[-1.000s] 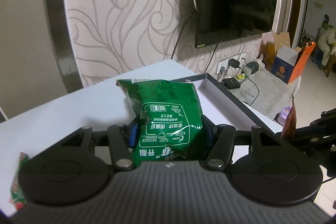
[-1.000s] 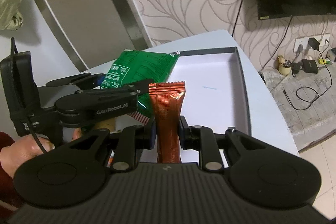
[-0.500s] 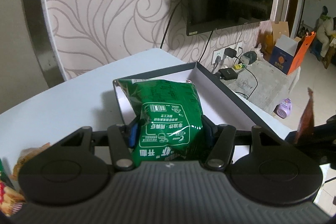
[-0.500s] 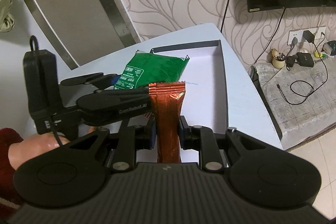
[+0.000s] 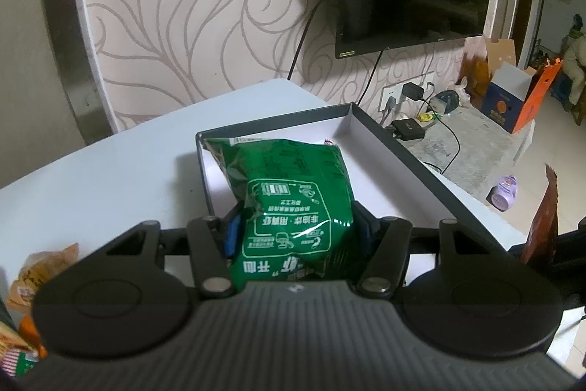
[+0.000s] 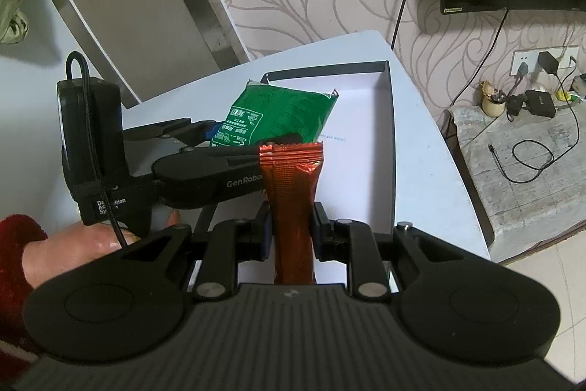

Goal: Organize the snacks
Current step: 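Carry the green bag and orange bar over the white box with both tools, then open both grippers to drop the green bag and orange bar into the box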

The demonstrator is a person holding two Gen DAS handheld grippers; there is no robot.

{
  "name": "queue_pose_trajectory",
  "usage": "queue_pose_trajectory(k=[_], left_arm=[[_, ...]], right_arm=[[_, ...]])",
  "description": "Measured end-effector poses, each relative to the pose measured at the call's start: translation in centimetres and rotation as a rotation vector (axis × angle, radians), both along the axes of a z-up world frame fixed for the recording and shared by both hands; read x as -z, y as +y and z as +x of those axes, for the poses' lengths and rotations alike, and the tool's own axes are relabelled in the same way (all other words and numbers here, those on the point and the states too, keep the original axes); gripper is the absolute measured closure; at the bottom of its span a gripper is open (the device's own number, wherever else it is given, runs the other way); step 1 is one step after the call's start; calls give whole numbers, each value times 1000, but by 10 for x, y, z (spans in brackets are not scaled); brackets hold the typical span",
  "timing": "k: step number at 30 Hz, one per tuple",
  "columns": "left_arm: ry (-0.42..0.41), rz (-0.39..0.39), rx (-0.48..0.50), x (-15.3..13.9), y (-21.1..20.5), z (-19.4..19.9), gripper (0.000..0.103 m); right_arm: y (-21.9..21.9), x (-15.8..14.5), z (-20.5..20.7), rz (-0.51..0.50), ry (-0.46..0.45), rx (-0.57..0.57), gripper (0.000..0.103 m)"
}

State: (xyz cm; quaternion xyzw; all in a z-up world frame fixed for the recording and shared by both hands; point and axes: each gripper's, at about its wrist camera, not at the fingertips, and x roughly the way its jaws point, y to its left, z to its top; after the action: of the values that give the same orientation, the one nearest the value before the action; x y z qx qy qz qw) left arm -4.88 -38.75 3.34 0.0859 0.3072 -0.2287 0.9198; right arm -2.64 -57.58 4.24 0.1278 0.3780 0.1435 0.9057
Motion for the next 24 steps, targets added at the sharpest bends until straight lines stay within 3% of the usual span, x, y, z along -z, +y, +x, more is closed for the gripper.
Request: queue_pose_trajectory(k=[14,16,18,24], left_arm=[[-4,-6,-12,0,-2,-1,41],[-16,-1,-14,-1,-3,-2,38],[-31,1,-17,-3,-2,-5,26],[-80,-5,-14,-13,5,-19,23]], right_arm=[[-2,3,4,4,9,-15,78],[-2,4,5,5,11,-17,78],[-2,4,6,7,13,-18,78],[-3,6,11,0,18,-22,78]])
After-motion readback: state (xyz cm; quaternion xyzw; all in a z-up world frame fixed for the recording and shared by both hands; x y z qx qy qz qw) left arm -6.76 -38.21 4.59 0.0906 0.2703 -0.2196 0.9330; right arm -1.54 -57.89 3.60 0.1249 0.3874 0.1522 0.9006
